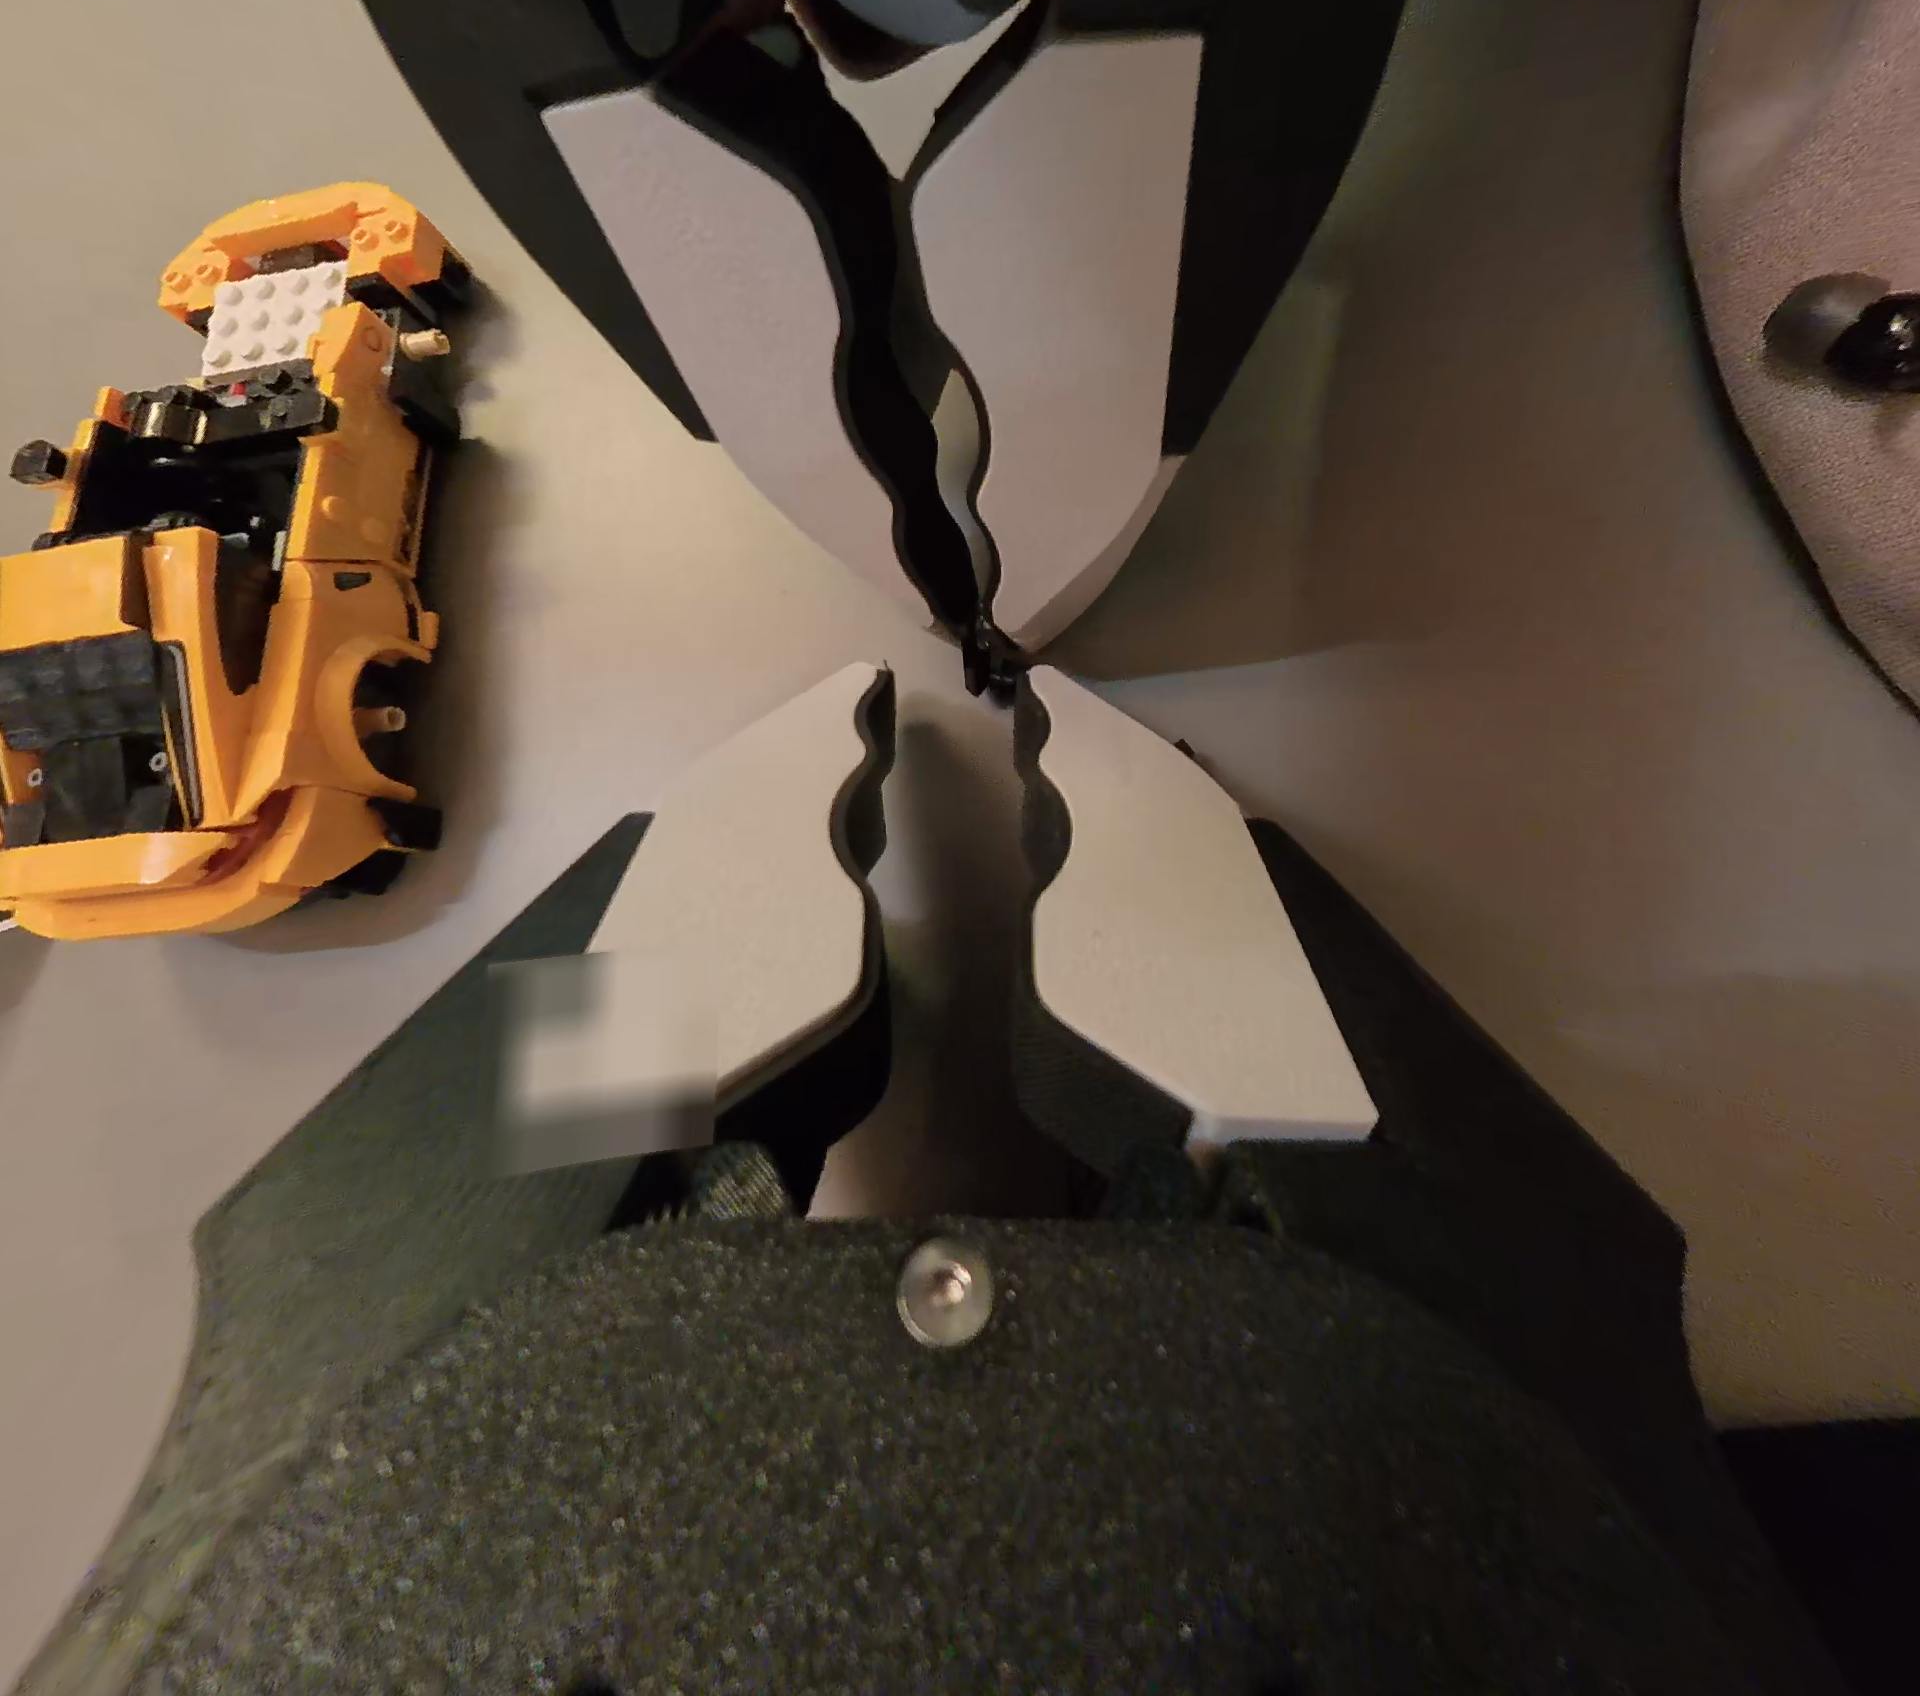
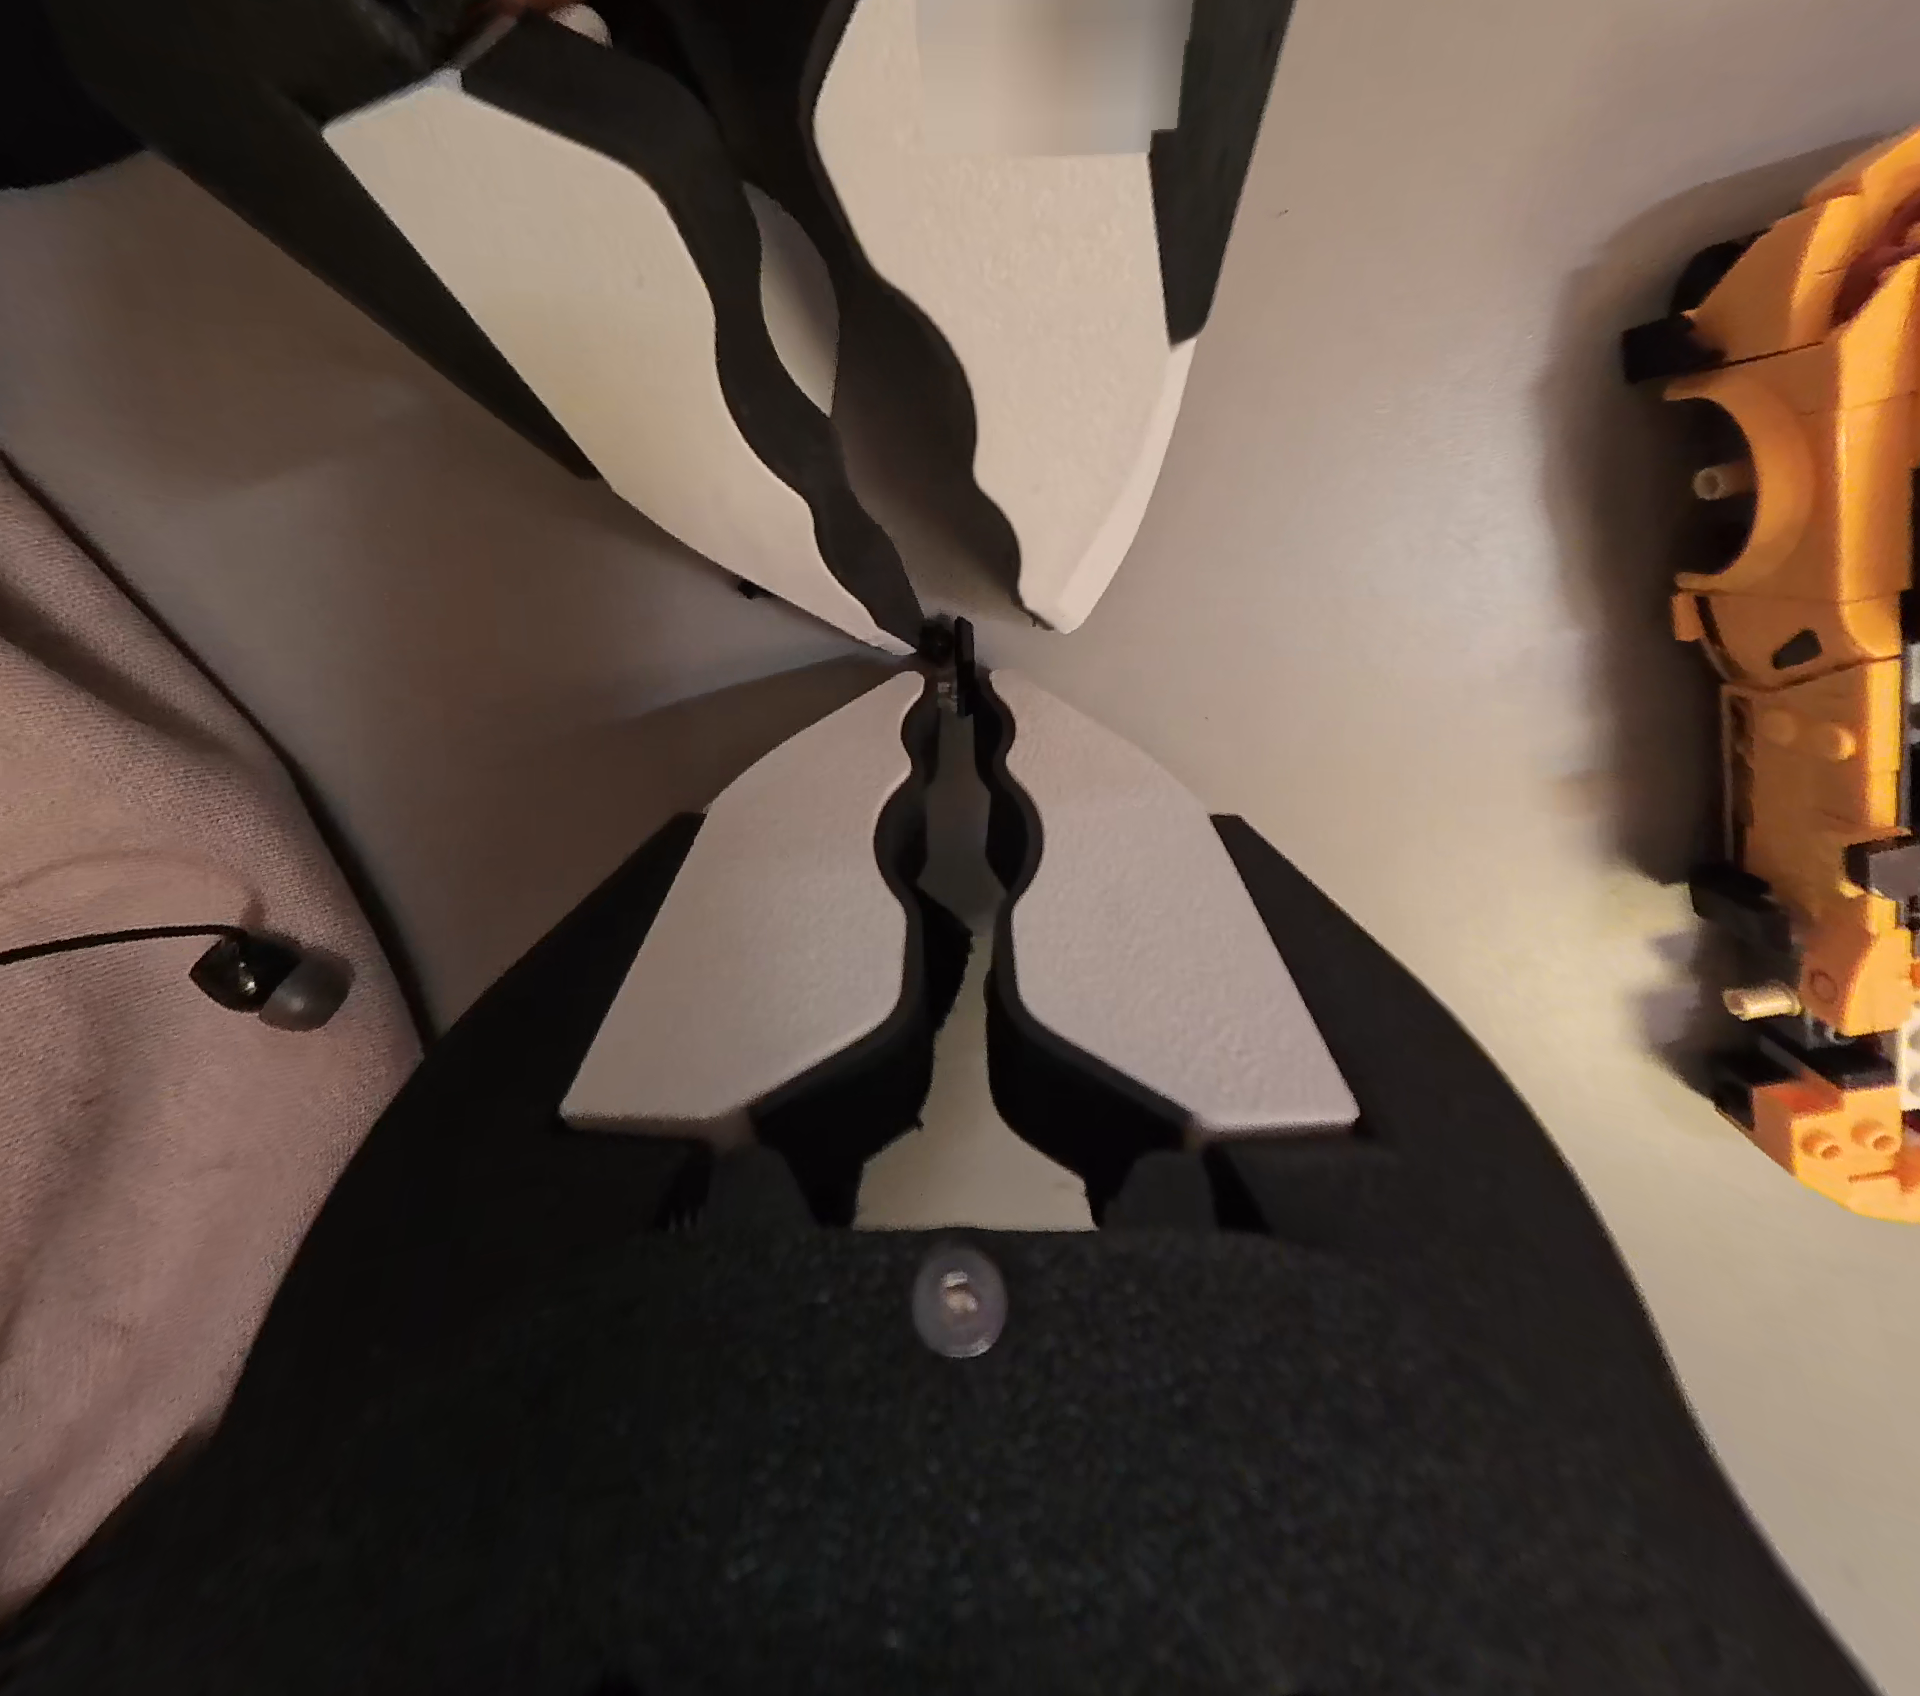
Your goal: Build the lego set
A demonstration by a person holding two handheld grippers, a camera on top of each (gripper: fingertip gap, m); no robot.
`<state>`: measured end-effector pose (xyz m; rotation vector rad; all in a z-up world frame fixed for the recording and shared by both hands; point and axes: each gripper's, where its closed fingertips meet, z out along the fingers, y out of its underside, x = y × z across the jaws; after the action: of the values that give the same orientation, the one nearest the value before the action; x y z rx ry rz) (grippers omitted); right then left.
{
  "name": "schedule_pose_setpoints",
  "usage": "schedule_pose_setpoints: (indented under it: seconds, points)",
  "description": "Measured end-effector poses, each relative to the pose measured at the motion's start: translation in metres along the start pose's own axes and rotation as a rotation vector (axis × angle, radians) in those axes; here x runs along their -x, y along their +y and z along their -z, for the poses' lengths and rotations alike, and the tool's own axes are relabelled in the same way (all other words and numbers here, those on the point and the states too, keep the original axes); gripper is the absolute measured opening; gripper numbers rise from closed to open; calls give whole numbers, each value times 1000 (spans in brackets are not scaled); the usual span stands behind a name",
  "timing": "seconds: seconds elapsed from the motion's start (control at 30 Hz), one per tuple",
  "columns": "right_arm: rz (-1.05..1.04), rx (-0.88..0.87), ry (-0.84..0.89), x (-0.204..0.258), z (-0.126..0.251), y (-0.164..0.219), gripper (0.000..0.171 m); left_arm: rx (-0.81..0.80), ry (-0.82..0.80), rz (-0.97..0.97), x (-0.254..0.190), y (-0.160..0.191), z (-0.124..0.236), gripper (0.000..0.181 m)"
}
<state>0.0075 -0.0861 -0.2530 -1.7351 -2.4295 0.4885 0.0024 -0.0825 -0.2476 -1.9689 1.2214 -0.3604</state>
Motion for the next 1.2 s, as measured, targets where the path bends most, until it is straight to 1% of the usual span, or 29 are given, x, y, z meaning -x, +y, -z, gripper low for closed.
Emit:
schedule_pose_setpoints:
  seconds: [0.33, 0.57, 0.83, 1.2]
  points:
    - [-31, -28, -36, 1, 0, -1, 6, -1, 17, -42, -6, -1, -1, 9]
    - [-60, -71, -53, 1, 1, 0, 6, -4, 8, -47, -5, -2, -1, 9]
    - [-17, -13, -9, 0, 2, 4, 6, -3, 9, -44, -5, -1, -1, 6]
    - [-42, 15, 45, -2, 3, 9, 6, 0, -12, -65, -4, -2, -1, 10]
